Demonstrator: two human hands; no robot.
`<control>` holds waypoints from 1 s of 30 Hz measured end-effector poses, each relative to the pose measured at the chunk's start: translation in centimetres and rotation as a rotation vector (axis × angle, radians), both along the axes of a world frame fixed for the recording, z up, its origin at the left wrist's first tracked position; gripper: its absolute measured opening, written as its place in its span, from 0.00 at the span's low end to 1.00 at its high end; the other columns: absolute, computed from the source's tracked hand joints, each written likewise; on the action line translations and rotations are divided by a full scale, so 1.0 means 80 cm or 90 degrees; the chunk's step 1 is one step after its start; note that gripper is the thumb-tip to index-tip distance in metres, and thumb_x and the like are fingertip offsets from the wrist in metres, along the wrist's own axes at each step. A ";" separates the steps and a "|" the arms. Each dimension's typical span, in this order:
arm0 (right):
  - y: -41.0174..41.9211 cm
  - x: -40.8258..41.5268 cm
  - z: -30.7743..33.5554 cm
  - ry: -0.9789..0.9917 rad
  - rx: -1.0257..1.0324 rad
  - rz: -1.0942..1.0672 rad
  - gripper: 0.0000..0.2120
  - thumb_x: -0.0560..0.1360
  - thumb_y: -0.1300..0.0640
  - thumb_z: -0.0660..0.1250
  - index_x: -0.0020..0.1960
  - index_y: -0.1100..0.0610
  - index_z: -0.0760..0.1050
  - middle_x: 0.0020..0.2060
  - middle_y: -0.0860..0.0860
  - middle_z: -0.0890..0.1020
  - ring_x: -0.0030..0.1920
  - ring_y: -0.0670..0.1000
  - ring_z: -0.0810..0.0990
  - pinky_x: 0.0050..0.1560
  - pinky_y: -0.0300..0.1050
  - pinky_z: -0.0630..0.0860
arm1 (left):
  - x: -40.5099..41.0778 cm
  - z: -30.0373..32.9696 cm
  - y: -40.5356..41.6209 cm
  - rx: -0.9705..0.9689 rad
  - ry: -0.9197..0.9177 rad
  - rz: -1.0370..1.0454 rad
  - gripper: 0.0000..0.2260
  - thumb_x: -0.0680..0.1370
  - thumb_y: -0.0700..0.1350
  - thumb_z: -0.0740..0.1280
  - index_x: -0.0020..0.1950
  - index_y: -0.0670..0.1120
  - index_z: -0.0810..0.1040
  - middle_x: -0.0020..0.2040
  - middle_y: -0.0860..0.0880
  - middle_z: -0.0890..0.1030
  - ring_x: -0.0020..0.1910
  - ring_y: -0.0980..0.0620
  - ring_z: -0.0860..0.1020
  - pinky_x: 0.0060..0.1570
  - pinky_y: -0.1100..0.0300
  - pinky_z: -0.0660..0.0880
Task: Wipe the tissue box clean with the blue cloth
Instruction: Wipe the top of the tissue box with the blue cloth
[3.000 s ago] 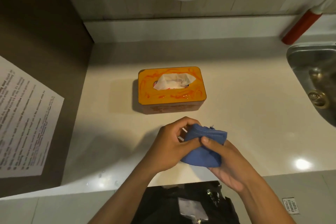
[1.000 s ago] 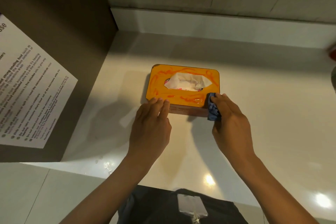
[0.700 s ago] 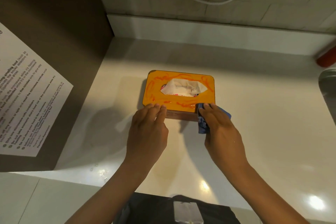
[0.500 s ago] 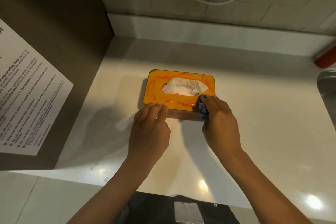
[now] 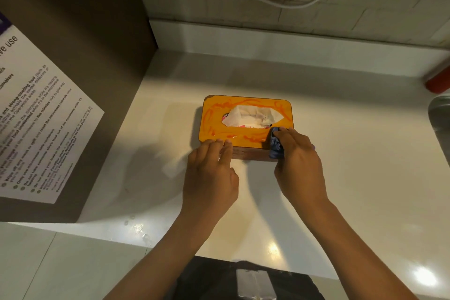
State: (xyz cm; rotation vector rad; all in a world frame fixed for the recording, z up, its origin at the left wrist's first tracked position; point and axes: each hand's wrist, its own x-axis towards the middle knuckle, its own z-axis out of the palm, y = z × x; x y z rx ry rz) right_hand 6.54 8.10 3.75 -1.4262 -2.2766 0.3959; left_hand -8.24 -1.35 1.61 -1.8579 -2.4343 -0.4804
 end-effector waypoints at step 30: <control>0.006 0.016 0.005 -0.002 -0.002 -0.005 0.16 0.70 0.71 0.70 0.57 0.62 0.77 0.50 0.60 0.82 0.48 0.63 0.80 0.45 0.46 0.76 | 0.016 0.004 0.004 -0.047 -0.022 0.023 0.23 0.73 0.45 0.75 0.68 0.43 0.79 0.62 0.43 0.81 0.61 0.39 0.78 0.57 0.41 0.76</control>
